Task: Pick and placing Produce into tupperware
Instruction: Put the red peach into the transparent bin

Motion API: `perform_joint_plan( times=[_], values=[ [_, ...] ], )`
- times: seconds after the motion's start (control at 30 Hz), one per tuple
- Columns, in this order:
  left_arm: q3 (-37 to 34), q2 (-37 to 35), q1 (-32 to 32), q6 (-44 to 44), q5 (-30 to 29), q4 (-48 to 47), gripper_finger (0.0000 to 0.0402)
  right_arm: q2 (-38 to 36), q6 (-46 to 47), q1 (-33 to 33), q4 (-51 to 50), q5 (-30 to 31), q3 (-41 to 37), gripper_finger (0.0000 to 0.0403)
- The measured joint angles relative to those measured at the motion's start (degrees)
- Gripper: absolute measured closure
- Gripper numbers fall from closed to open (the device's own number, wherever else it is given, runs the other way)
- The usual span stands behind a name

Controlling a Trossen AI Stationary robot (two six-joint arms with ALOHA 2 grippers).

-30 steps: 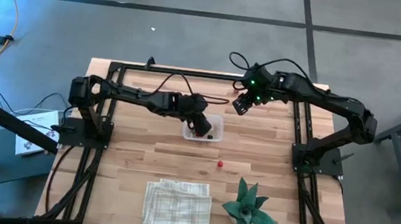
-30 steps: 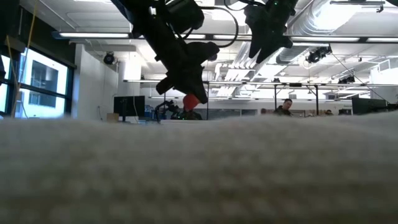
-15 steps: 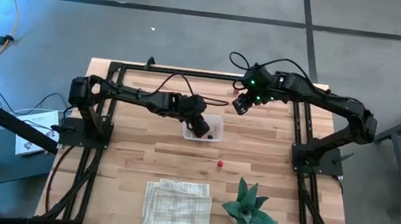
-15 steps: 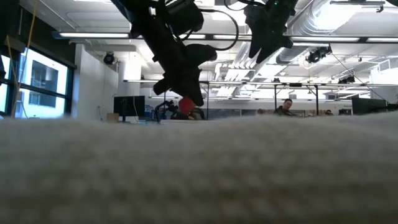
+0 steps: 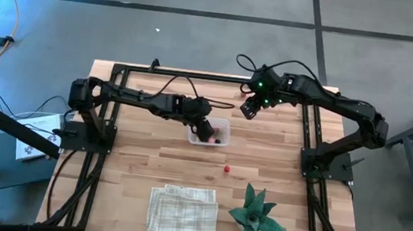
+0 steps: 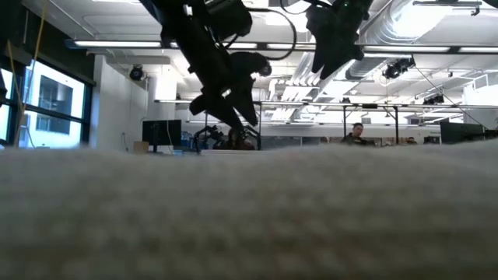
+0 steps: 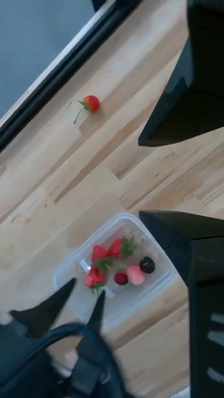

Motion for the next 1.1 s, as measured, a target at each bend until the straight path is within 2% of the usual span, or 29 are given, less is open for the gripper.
perform_joint_plan(
  times=[0.2, 0.4, 0.67, 0.8, 1.1],
  values=[
    [0.0, -4.4, 0.1, 0.1, -0.5, -4.4, 0.0171, 0.1, -9.7, -4.7, 0.1, -8.4, 0.0, 0.0234],
    [0.0, -10.5, 0.1, -2.0, -2.0, -12.6, 0.0152, 1.0, -21.4, -11.9, -0.3, -10.1, 0.0, 0.0234],
    [0.0, -15.5, 0.1, -6.3, -7.5, -21.4, 0.0158, 6.6, -35.2, -17.5, -6.2, -10.3, 0.9, 0.0234],
    [0.0, -15.8, 0.1, -8.4, -8.3, -22.3, 0.0157, 12.2, -38.2, -18.1, -9.2, -10.3, 6.9, 0.0234],
    [0.0, -15.8, 0.0, -9.8, -8.3, -22.4, 0.0157, 26.5, -42.7, -16.2, -15.1, -10.3, 27.5, 0.0234]
  ],
)
